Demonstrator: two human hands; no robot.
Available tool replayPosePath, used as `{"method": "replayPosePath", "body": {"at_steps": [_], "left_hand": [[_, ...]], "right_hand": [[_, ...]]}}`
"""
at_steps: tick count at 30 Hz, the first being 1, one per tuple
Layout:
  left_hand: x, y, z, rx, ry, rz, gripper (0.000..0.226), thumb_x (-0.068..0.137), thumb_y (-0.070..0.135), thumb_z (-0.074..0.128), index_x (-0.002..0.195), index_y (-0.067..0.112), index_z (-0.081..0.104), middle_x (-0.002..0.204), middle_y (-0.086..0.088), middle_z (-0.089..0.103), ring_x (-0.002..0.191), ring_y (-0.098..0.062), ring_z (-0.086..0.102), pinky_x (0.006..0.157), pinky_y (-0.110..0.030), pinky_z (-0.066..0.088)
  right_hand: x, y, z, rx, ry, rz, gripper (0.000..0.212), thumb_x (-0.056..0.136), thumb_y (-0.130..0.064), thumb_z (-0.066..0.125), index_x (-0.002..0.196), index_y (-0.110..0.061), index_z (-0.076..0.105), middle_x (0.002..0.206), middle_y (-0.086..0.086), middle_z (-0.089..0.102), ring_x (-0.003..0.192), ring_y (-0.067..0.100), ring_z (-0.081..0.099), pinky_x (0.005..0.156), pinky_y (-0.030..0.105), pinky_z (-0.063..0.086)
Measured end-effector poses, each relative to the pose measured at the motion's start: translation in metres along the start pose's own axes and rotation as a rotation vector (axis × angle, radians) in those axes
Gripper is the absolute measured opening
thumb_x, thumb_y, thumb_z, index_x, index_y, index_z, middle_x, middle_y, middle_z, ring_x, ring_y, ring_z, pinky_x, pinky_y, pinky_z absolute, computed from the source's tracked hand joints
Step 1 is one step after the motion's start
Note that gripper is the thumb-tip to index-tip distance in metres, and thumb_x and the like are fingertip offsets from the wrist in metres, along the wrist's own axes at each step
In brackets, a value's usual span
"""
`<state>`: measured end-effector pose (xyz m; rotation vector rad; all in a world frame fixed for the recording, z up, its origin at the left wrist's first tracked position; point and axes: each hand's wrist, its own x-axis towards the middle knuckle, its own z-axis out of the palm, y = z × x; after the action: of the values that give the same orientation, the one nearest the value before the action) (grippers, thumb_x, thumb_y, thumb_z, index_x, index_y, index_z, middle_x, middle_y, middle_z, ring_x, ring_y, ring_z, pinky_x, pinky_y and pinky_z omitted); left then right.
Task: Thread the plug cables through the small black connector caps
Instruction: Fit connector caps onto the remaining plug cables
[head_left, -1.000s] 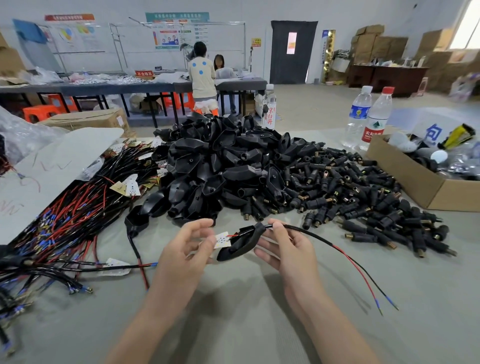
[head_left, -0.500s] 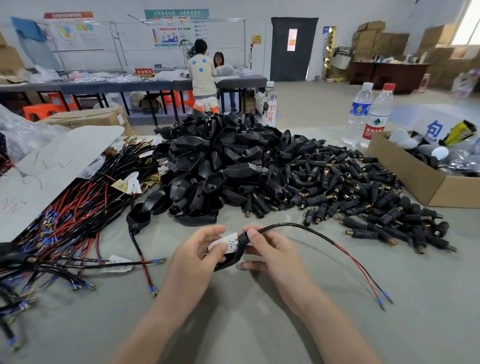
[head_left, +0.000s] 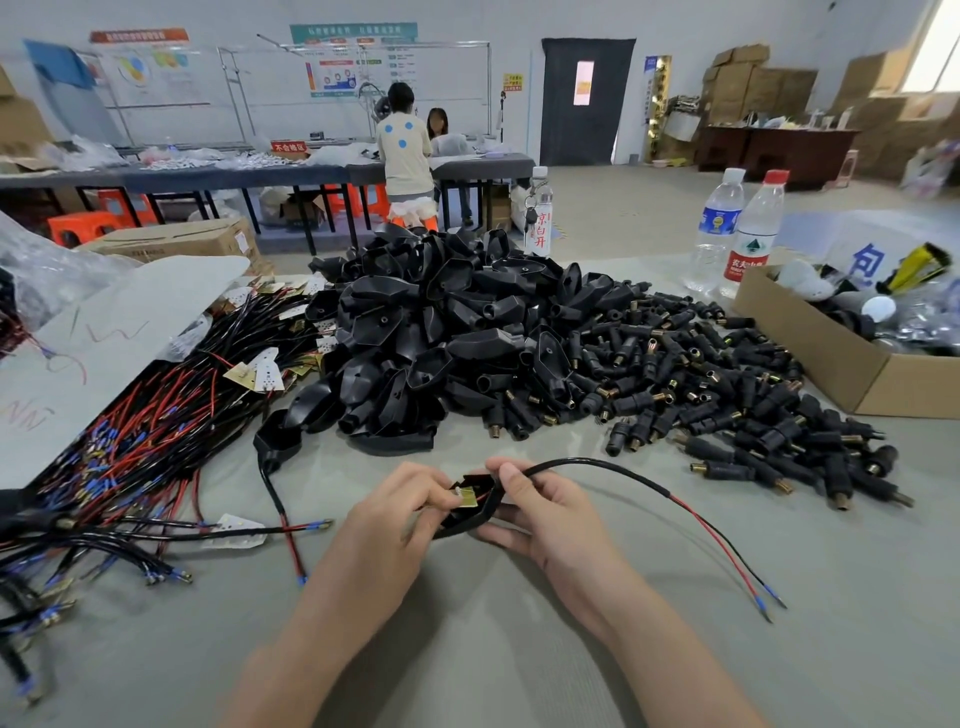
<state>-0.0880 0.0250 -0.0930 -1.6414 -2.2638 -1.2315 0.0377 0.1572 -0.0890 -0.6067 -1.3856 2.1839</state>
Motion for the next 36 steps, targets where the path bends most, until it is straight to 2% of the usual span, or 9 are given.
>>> {"method": "replayPosePath", "body": {"at_steps": [2,5,10,15,19,22,26,32,36], "left_hand": [[-0.001,-0.003,-0.003,-0.013,-0.05,-0.004,0.024,0.095,0.008,0.065,0.097,0.031,0.07,0.114,0.029,0.059,0.102,0.002,0.062,0.087,-0.021,0.047],[-0.004,-0.004,-0.007,-0.032,-0.113,0.004,0.022,0.098,0.014,0.061,0.106,0.031,0.072,0.122,0.031,0.059,0.111,0.006,0.06,0.095,-0.015,0.045],[-0.005,0.007,-0.006,-0.047,-0.149,0.009,0.027,0.094,0.04,0.054,0.115,0.031,0.069,0.123,0.034,0.057,0.118,0.01,0.055,0.1,-0.008,0.038],[-0.004,0.009,-0.001,-0.046,-0.09,0.035,0.022,0.092,0.025,0.069,0.113,0.029,0.067,0.122,0.028,0.056,0.116,0.004,0.057,0.097,-0.008,0.039],[-0.002,0.008,0.0,-0.049,-0.036,0.013,0.019,0.091,0.021,0.07,0.108,0.029,0.069,0.115,0.024,0.055,0.109,0.0,0.059,0.091,-0.007,0.038],[-0.002,0.004,-0.002,-0.062,-0.061,-0.027,0.02,0.093,0.017,0.068,0.105,0.033,0.068,0.114,0.026,0.054,0.107,0.002,0.058,0.088,-0.007,0.039],[-0.002,-0.001,-0.008,-0.064,-0.059,-0.04,0.022,0.094,0.013,0.067,0.105,0.032,0.069,0.115,0.025,0.055,0.106,0.002,0.059,0.088,-0.008,0.039],[-0.005,-0.018,-0.028,-0.038,-0.056,-0.126,0.029,0.092,0.011,0.069,0.098,0.039,0.069,0.118,0.025,0.055,0.106,0.002,0.058,0.089,-0.016,0.042],[-0.006,-0.035,-0.041,0.0,-0.076,-0.228,0.03,0.091,0.013,0.07,0.093,0.043,0.066,0.129,0.033,0.046,0.109,0.012,0.052,0.088,-0.03,0.044]], "right_hand": [[0.0,-0.001,0.0,0.025,0.008,0.014,0.024,0.105,-0.021,0.047,0.113,-0.006,0.064,0.11,0.013,0.075,0.101,0.03,0.073,0.091,0.044,0.058],[0.0,-0.003,-0.001,0.064,0.011,0.02,0.026,0.106,-0.024,0.045,0.111,-0.007,0.065,0.11,0.011,0.075,0.099,0.029,0.073,0.087,0.043,0.059],[-0.001,-0.006,-0.002,0.177,0.022,0.027,0.026,0.107,-0.021,0.043,0.114,-0.005,0.061,0.106,0.013,0.075,0.096,0.032,0.074,0.073,0.036,0.062],[-0.002,-0.007,-0.002,0.277,0.013,0.022,0.024,0.106,-0.021,0.044,0.115,-0.001,0.056,0.103,0.017,0.076,0.097,0.032,0.074,0.07,0.035,0.061],[-0.001,-0.007,-0.004,0.211,0.034,-0.041,0.028,0.104,-0.023,0.049,0.117,0.0,0.058,0.109,0.015,0.075,0.103,0.029,0.072,0.075,0.032,0.061],[0.0,-0.007,-0.006,0.115,0.099,-0.091,0.028,0.1,-0.028,0.054,0.114,-0.007,0.066,0.111,0.009,0.075,0.106,0.024,0.071,0.076,0.029,0.059],[0.001,-0.008,-0.009,0.125,0.133,-0.105,0.032,0.099,-0.036,0.052,0.114,-0.013,0.068,0.109,0.006,0.076,0.103,0.022,0.072,0.072,0.026,0.059],[0.002,-0.023,-0.025,0.335,0.377,-0.127,0.042,0.107,-0.043,0.035,0.115,-0.013,0.063,0.097,0.014,0.077,0.089,0.028,0.076,0.061,0.029,0.061],[0.002,-0.028,-0.038,0.408,0.484,-0.175,0.035,0.109,-0.031,0.037,0.111,-0.01,0.065,0.098,0.011,0.074,0.079,0.021,0.074,0.061,0.027,0.061]]}}
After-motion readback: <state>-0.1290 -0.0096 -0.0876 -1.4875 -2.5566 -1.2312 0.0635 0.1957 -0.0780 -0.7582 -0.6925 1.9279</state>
